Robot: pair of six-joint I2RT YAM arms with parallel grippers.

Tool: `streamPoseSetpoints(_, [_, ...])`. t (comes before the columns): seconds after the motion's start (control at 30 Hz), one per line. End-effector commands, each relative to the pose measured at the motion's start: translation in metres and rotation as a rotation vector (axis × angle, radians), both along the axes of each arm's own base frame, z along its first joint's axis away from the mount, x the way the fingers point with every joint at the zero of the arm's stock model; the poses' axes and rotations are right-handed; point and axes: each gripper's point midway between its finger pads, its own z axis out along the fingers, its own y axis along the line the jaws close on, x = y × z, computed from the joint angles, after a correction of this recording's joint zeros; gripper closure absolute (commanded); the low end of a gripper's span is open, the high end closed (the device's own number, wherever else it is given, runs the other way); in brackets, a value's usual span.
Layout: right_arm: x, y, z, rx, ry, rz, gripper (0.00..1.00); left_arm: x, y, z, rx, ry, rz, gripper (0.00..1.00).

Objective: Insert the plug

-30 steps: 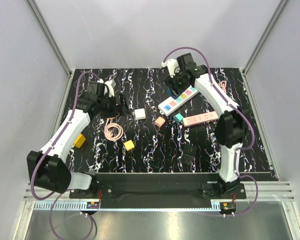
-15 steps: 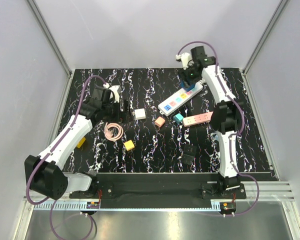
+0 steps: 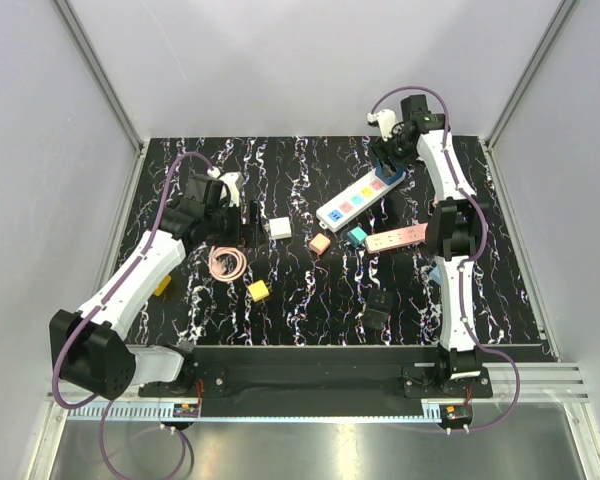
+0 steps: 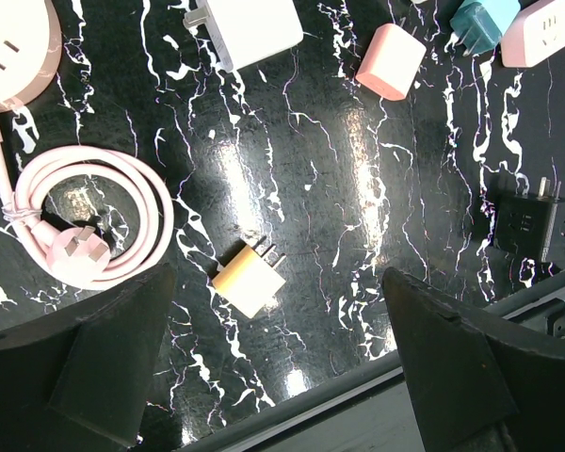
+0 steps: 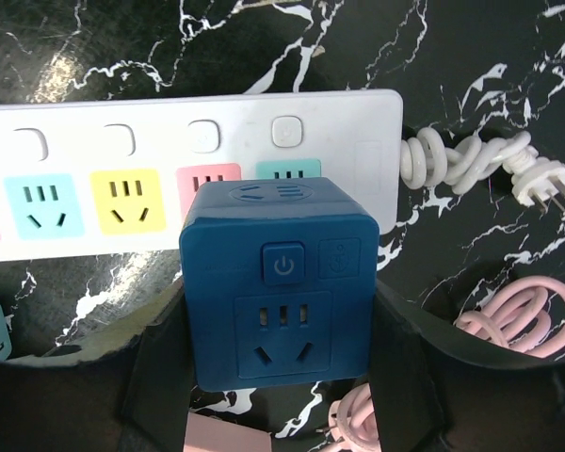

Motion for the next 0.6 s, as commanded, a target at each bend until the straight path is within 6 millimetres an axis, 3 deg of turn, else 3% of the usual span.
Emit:
streamPoseSetpoints(0.0, [0.012,0.001,0.030,0.033,-0.091,0.067,1.00,0.006,-0.007,0.014,-0.031,-0.068,-0.027,0.02])
streamPoseSetpoints(0.13, [0.016,-0.009,0.025,0.022,-0.092,0.065,1.00,0.006,-0.007,0.014,-0.031,-0.065,-0.028,0.02])
streamPoseSetpoints(0.57, [0.031,-0.001,0.010,0.073,-0.125,0.169,1.00,0.007,-0.010,0.009,-0.034,-0.044,-0.037,0.02])
